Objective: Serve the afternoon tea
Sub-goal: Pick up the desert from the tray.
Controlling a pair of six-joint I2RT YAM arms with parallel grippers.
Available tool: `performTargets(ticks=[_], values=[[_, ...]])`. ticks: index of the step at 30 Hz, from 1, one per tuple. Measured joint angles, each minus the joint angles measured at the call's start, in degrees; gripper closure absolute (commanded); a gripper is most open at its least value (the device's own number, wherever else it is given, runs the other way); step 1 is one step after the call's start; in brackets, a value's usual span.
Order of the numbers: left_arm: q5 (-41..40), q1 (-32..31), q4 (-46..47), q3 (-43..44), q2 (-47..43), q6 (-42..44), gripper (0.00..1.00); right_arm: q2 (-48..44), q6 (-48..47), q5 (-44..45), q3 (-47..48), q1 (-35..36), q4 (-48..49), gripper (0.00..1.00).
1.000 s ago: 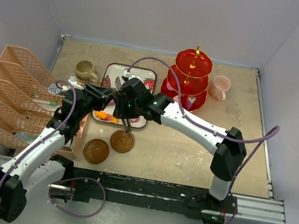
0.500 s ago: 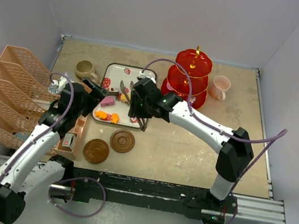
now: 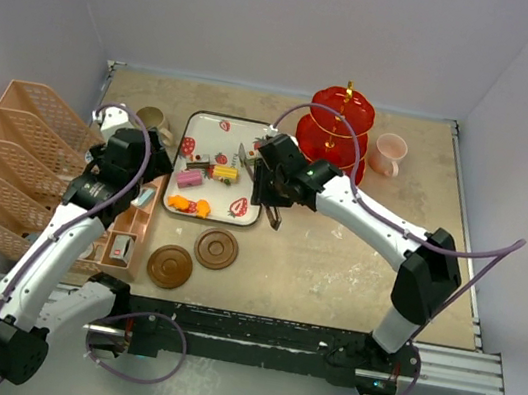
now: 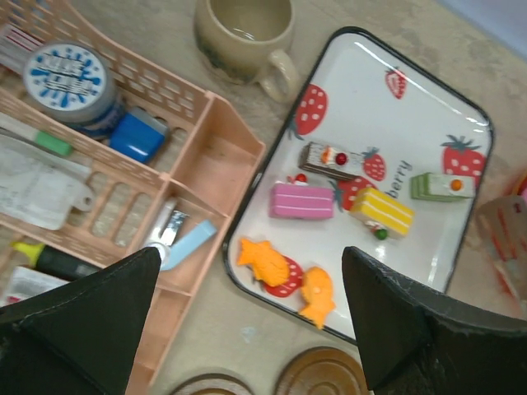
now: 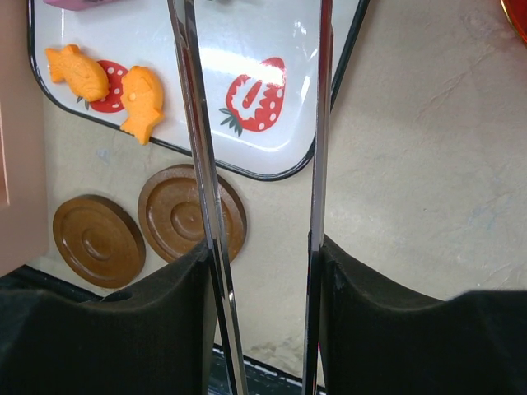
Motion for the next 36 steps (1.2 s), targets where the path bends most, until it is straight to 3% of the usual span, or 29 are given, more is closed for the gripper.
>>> performTargets(ticks=[11,36], values=[[-9.73,0.0,-0.7,-2.36,-1.66,9.7,0.11,4.9,0.02,-5.01,0.09,-4.24,1.95,0.52],[-10.93,0.0,0.72,-2.6,-1.05,11.47,0.11,14.64,0.44,-8.17,10.82,-6.01,1.25,0.51]])
